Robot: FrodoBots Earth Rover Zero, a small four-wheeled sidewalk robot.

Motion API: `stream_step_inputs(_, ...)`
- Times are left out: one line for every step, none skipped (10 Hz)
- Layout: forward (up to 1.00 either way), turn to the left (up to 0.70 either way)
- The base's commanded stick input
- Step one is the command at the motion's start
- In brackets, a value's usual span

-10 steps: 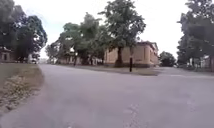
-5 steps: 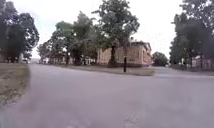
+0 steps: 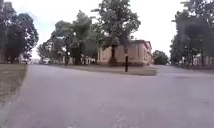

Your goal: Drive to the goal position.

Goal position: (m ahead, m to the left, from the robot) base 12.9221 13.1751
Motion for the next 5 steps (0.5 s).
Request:
stream_step_inputs(0.85, 0.00)
stream_step_inputs(0.85, 0.00)
stream_step_inputs(0.85, 0.00)
stream_step_inputs(0.85, 0.16)
stream_step_inputs(0.85, 0.33)
